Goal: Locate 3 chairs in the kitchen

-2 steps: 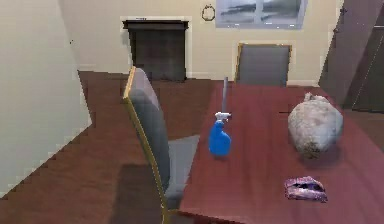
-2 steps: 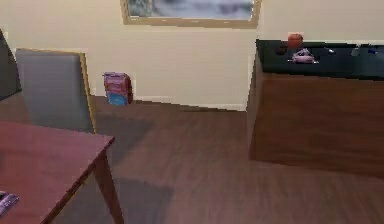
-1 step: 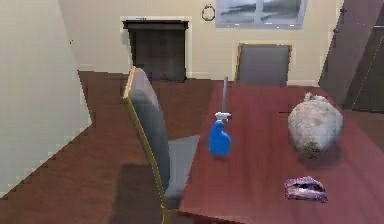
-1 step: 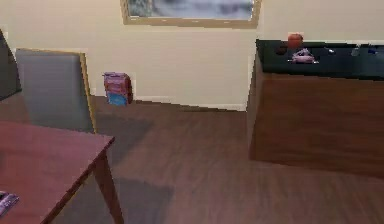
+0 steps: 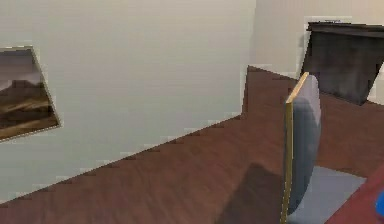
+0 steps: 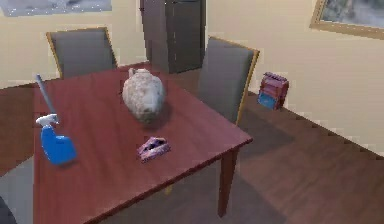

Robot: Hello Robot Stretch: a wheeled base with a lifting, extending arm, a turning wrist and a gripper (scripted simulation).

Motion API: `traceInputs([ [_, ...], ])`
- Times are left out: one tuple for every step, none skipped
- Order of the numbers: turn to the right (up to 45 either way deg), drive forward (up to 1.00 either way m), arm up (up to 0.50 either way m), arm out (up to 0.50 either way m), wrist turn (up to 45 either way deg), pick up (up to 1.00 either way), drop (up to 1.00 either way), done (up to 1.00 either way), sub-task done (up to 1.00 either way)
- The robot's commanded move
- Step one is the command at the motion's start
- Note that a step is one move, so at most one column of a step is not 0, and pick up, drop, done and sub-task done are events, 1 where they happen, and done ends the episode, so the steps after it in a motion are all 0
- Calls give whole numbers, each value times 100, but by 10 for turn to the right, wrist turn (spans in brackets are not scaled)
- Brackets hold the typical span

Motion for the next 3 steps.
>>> traceInputs([
  [-450,0,0,0,0,0,0,0,0],
  [-150,0,0,0,0,0,0,0,0],
  [0,30,0,0,0,0,0,0,0],
])
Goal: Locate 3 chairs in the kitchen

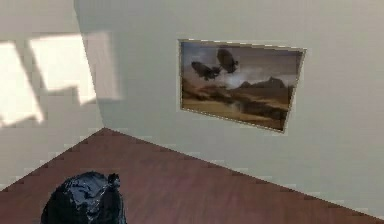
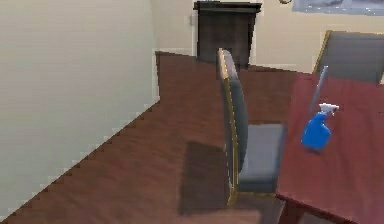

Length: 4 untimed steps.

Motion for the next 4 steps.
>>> traceInputs([
  [450,0,0,0,0,0,0,0,0],
  [240,0,0,0,0,0,0,0,0],
  [0,100,0,0,0,0,0,0,0],
  [30,0,0,0,0,0,0,0,0],
])
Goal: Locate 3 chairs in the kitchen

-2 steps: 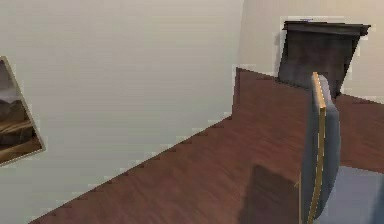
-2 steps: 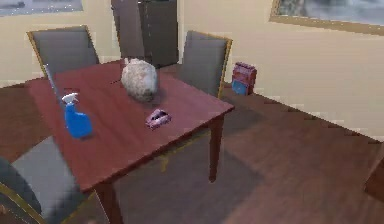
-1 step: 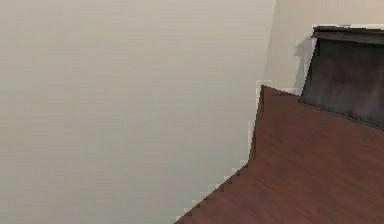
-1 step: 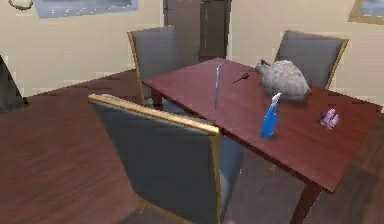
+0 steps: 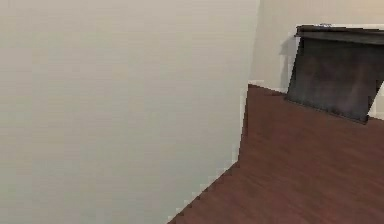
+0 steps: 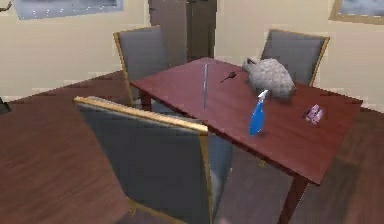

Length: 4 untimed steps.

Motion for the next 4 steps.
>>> traceInputs([
  [0,45,0,0,0,0,0,0,0],
  [390,0,0,0,0,0,0,0,0],
  [30,0,0,0,0,0,0,0,0],
  [0,75,0,0,0,0,0,0,0],
])
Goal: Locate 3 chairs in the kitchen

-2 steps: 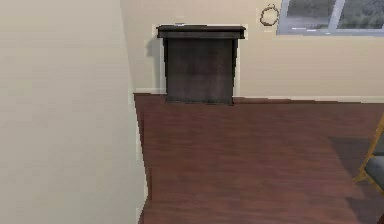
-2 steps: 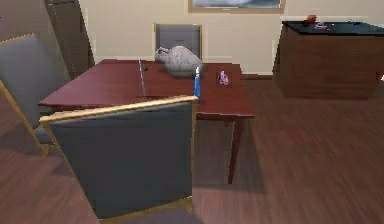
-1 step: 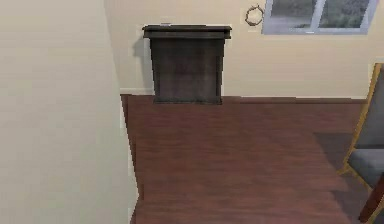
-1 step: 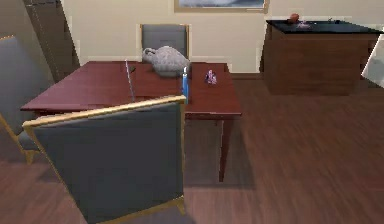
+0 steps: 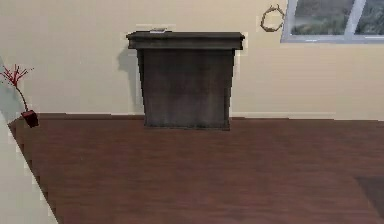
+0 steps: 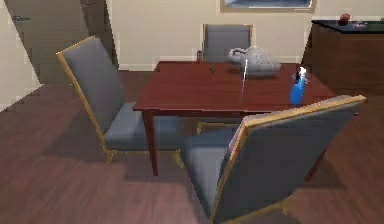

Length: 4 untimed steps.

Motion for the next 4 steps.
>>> traceInputs([
  [450,0,0,0,0,0,0,0,0],
  [150,0,0,0,0,0,0,0,0],
  [0,55,0,0,0,0,0,0,0],
  [210,0,0,0,0,0,0,0,0],
])
